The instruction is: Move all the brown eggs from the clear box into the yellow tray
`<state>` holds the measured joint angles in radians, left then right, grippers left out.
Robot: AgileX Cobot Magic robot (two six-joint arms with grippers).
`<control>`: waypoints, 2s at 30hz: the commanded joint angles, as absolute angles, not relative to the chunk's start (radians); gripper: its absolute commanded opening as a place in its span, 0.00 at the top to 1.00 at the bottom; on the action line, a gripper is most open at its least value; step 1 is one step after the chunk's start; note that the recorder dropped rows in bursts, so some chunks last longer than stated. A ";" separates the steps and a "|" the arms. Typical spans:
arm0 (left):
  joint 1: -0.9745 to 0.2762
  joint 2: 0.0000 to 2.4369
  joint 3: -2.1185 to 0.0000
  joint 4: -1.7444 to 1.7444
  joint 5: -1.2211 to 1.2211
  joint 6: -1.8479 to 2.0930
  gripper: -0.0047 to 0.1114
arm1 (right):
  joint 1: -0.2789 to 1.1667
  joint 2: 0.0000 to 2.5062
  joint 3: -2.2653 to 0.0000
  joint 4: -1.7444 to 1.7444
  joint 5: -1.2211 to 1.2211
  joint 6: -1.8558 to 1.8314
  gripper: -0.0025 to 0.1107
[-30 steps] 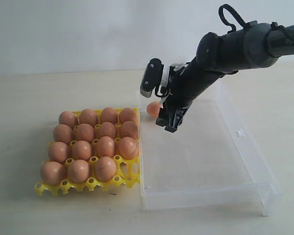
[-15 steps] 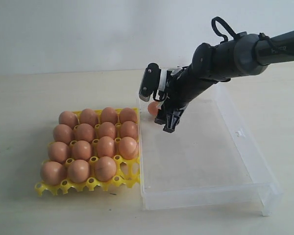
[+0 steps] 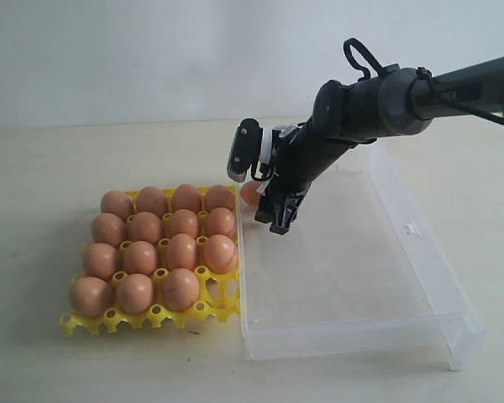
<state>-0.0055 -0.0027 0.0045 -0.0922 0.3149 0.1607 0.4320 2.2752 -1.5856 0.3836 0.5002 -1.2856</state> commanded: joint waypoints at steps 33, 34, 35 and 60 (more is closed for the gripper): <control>-0.011 0.000 0.000 -0.097 0.311 0.156 0.96 | 0.452 1.865 -1.043 0.315 -0.081 -0.563 0.98; -0.011 0.000 0.000 -0.097 0.311 0.156 0.96 | 0.463 1.829 -0.987 0.277 -0.121 -0.493 0.98; -0.011 0.000 0.000 -0.097 0.311 0.156 0.96 | 0.472 1.802 -0.945 0.233 -0.165 -0.429 0.98; -0.011 0.000 0.000 -0.097 0.311 0.157 0.96 | 0.734 1.782 -0.646 -0.374 -0.759 0.476 0.98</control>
<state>-0.0055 -0.0027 0.0045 -0.0922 0.3149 0.1607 0.7313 1.7519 -0.6481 -0.3660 -0.7394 0.4726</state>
